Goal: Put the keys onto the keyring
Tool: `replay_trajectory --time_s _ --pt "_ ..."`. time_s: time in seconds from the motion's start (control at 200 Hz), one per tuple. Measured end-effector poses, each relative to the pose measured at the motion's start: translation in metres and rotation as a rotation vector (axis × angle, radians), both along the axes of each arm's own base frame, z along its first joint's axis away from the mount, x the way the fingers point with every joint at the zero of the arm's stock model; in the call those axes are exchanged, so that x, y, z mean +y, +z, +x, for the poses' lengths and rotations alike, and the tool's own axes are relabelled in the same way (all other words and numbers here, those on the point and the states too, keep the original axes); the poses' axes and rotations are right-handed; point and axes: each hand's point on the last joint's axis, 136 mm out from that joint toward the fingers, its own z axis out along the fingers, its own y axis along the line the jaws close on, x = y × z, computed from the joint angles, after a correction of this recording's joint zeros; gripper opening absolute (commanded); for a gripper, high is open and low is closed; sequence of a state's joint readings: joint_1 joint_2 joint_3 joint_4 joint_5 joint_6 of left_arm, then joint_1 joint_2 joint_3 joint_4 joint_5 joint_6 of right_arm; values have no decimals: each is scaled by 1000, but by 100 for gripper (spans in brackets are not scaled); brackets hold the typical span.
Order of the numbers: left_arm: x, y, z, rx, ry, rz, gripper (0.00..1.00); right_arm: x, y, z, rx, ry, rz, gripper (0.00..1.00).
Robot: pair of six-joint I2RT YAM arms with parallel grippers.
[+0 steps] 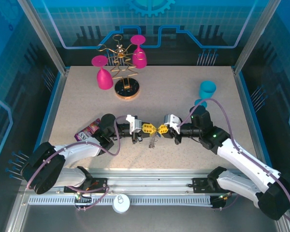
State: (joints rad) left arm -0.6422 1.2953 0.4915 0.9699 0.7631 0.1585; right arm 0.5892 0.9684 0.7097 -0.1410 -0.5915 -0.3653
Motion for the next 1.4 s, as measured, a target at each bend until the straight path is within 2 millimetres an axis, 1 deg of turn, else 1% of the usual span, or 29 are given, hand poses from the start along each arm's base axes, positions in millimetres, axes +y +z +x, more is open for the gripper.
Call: replay_trajectory --time_s 0.16,0.345,0.5,0.725,0.791,0.886,0.946,0.996,1.086,1.206,1.371,1.396 --pt "0 1 0 -4 -1 -2 0 0 4 0 11 -14 11 23" --pt "0 1 0 -7 0 -2 0 -7 19 -7 -51 -22 54 26" --pt "0 1 0 -8 0 -2 0 -6 21 -7 -59 -16 63 24" --pt "0 1 1 -7 2 -2 0 0 16 -2 -42 -1 64 17" --pt "1 0 2 -6 8 -1 0 2 15 -2 -36 4 68 12" --pt "2 0 4 -4 16 -1 0 3 15 0 -30 4 72 0" --pt "2 0 5 -3 20 0 0 4 15 1 -30 1 73 0" --pt "3 -1 7 -1 27 1 13 3 15 2 -28 -3 72 0" --pt "2 -5 11 13 48 15 18 2 12 2 -27 -8 54 0" --pt "0 -11 16 26 73 73 18 -2 5 4 -18 -21 -26 0" --pt "-2 -10 23 -31 105 169 13 -3 8 8 -36 -20 -170 0" --pt "-2 -9 23 -40 108 184 11 -3 9 8 -39 -19 -195 0"
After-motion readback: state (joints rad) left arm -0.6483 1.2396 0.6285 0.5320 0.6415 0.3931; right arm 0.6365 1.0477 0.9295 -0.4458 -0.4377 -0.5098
